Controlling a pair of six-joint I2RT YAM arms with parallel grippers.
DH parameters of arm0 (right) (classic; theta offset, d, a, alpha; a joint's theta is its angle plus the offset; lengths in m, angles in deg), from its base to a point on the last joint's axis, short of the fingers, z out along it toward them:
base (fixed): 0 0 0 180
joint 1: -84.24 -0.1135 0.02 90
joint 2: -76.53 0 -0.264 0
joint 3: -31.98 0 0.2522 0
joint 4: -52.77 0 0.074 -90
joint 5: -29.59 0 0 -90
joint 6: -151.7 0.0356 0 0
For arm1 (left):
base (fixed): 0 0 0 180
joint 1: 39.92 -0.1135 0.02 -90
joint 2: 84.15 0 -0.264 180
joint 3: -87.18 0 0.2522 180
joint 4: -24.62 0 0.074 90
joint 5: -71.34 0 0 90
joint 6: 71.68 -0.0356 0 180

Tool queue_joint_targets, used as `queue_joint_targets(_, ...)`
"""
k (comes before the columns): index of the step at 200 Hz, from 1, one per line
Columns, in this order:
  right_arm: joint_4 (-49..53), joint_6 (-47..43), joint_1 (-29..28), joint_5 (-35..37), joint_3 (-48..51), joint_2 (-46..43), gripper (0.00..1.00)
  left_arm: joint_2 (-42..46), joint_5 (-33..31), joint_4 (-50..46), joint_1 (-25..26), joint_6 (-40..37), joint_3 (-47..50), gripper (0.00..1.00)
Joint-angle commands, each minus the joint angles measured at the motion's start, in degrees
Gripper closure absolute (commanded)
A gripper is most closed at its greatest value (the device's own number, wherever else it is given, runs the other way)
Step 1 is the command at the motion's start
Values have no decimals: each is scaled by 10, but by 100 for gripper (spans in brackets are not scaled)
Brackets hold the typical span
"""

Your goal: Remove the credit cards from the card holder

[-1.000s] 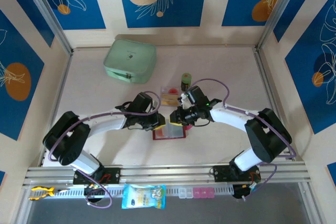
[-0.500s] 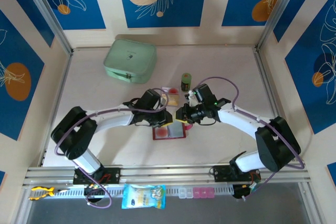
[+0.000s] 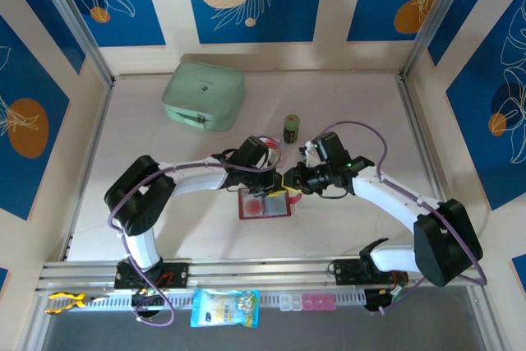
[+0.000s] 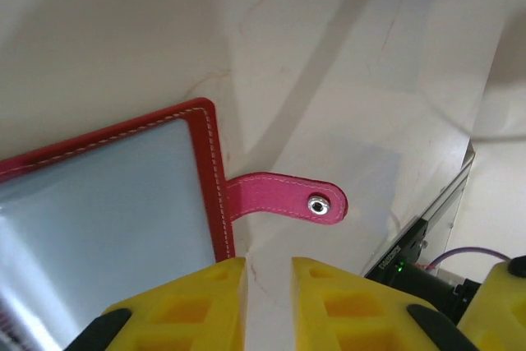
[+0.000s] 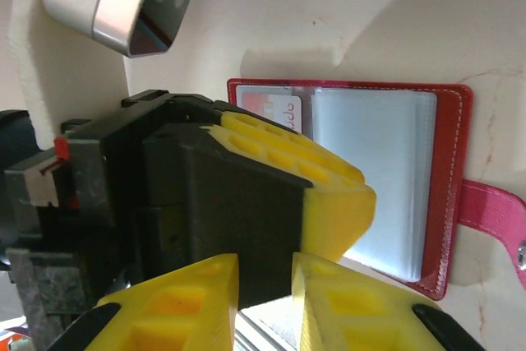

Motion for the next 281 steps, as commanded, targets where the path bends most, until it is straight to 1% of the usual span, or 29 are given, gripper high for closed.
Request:
queue_joint_targets(1, 23, -7, 5, 4, 12, -18, 76, -16, 20, -8, 11, -13, -19, 79)
queue_joint_targets(38, 28, -3, 5, 8, 13, -21, 76, 11, 1, -19, 10, -22, -7, 76)
queue_joint_targets(78, 13, 5, 4, 2, 11, -8, 76, 59, -25, -28, -10, -22, 32, 76)
queue_joint_targets(116, 3, 7, -9, -4, -4, 27, 76, 103, -39, -31, -35, -20, 82, 76)
queue_joint_targets(146, -8, 8, -28, -7, -21, 66, 76, 140, -61, -49, -56, -18, 119, 77)
queue_joint_targets(165, -17, 10, -42, -11, -34, 98, 77, 162, -72, -61, -70, -20, 138, 78)
queue_joint_targets(207, -42, 13, -74, -13, -65, 162, 80, 189, -72, -62, -90, -17, 179, 82)
queue_joint_targets(258, -62, 13, -88, -21, -84, 222, 83, 186, -66, -43, -97, -13, 213, 87)
queue_joint_targets(281, -73, 13, -88, -28, -81, 242, 86, 184, -67, -41, -97, -13, 219, 89)
